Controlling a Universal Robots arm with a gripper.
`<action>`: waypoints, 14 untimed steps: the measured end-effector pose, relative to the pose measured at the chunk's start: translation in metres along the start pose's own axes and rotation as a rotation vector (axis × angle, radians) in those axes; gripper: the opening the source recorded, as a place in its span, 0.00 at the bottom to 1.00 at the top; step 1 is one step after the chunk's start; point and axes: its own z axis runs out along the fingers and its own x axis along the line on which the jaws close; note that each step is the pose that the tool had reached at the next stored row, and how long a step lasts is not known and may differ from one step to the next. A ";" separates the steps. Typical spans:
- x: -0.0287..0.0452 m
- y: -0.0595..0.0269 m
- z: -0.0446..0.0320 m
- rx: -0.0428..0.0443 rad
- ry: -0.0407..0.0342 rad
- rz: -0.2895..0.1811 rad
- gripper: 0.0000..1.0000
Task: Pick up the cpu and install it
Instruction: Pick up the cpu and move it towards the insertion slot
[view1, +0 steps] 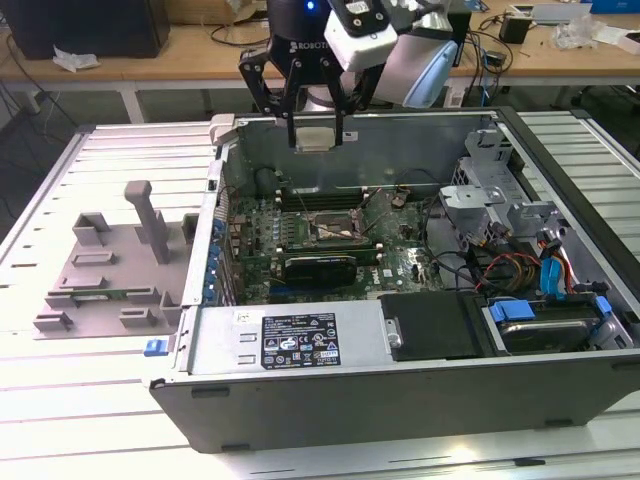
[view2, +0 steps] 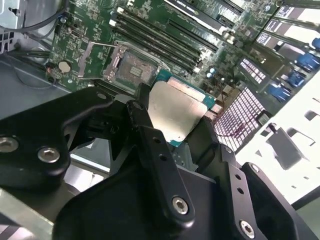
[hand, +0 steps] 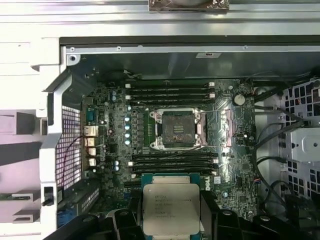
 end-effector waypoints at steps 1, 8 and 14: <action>-0.0012 0.0000 0.0024 0.0002 0.0003 0.000 0.55; -0.0027 0.0000 0.0134 0.0001 0.0002 0.000 0.55; -0.0078 0.0048 0.0312 0.0010 0.0005 0.000 0.55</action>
